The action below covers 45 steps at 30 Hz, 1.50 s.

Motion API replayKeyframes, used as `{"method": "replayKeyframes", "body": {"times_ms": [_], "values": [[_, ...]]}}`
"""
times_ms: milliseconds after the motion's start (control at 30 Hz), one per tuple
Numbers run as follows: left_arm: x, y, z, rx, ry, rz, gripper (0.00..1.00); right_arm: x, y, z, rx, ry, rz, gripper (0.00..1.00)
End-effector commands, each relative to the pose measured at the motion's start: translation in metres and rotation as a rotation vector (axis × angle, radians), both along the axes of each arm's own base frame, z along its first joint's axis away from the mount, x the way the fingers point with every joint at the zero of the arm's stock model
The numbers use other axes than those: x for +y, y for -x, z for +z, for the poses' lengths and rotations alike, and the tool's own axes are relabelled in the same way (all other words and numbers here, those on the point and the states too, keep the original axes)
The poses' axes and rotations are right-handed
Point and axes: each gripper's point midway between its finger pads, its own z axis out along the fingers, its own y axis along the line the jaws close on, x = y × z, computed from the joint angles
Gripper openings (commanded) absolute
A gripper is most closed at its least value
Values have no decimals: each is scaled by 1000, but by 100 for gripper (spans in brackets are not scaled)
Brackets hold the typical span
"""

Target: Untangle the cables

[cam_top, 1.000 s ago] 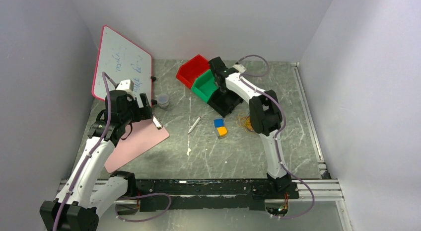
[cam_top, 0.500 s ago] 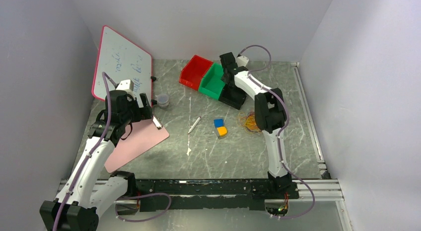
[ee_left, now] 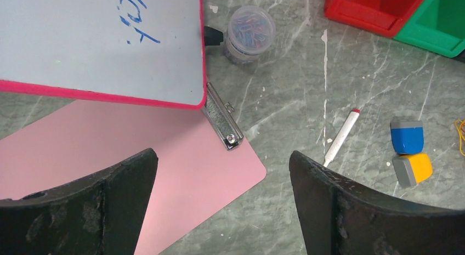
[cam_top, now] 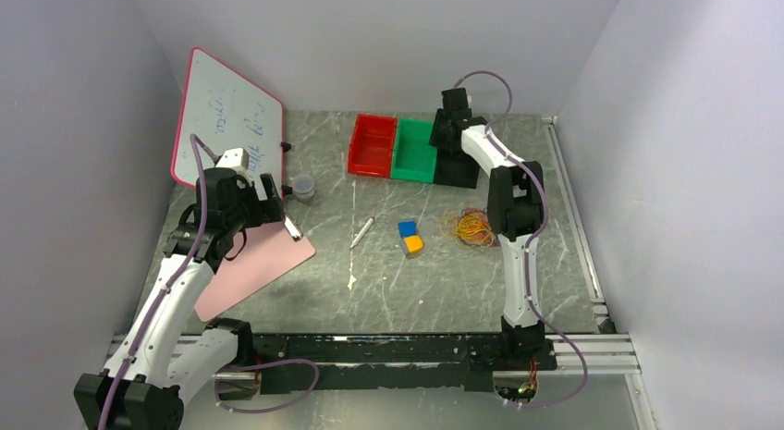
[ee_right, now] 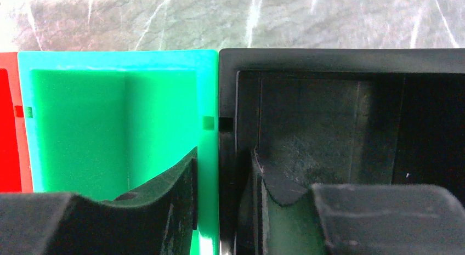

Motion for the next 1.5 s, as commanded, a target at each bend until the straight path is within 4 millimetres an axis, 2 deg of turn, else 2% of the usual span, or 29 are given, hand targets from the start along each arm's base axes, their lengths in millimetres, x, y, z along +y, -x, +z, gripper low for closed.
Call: {"method": "replayKeyframes", "body": {"times_ms": [0, 167, 433, 633, 833, 1100, 1267, 1467], "values": [[-5, 0, 2, -4, 1, -26, 94, 15, 8, -23, 77, 32, 203, 27], [-5, 0, 2, -4, 3, -27, 94, 15, 19, -31, 132, 44, 240, 27], [-6, 1, 2, -2, 4, -30, 94, 11, 43, -25, 159, 34, 180, 26], [-6, 1, 2, 0, 4, -33, 94, 20, 59, -20, 185, 60, 167, 26], [-7, 4, 5, -7, 3, -45, 94, 31, 79, -25, 198, 36, 167, 27], [-9, 5, 6, -8, 5, -58, 94, 39, 93, -28, 195, 28, 238, 30], [-10, 3, 3, -4, 7, -55, 94, 38, 91, -11, 155, 41, 246, 37], [-8, 3, 4, -6, 5, -44, 95, 36, 89, 23, 90, 45, 245, 56]]}}
